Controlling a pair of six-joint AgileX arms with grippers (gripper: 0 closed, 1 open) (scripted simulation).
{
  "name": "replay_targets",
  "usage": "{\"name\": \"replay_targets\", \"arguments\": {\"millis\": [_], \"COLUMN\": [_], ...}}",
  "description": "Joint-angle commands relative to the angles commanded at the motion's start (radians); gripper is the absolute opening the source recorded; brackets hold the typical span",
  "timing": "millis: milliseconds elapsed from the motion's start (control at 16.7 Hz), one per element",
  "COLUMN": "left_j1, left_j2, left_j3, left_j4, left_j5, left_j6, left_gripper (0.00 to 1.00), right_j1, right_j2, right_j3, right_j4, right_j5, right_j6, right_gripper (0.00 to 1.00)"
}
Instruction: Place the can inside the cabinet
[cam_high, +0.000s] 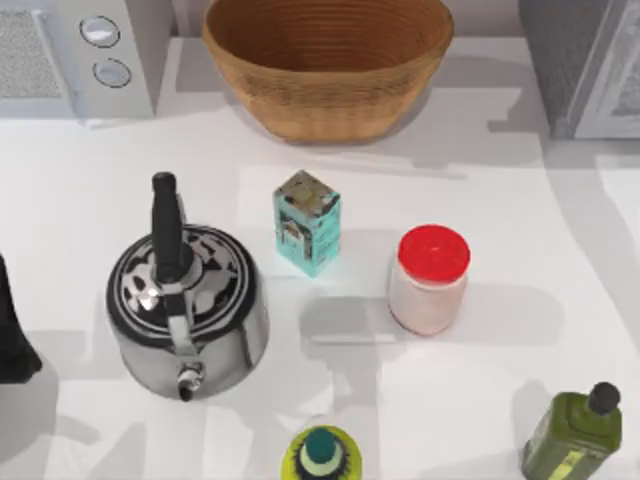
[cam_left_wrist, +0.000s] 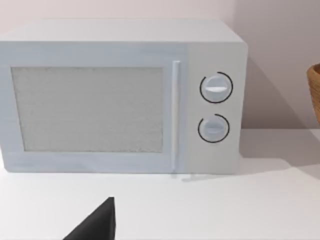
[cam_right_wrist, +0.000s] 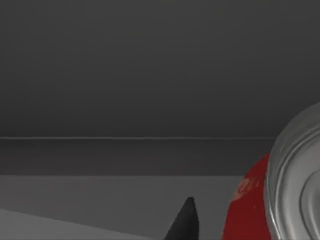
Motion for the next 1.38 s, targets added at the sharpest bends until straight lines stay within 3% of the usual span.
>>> {"name": "replay_targets", "arguments": {"millis": [420, 1380], "left_j1": [0.0, 0.0], "left_j2": [0.0, 0.0], "left_j3": [0.0, 0.0], "left_j4": [0.0, 0.0], "left_j5": [0.0, 0.0], "left_j6": [0.0, 0.0], "left_gripper": [1.0, 1.0], "right_j1": [-0.005, -0.053], "right_j2": [0.039, 0.568], "right_j3": [0.058, 0.764], "right_j4": [-0.007, -0.193], "right_j5": [-0.008, -0.059], "right_j6": [-0.007, -0.007], "right_gripper": [0.0, 0.0]}}
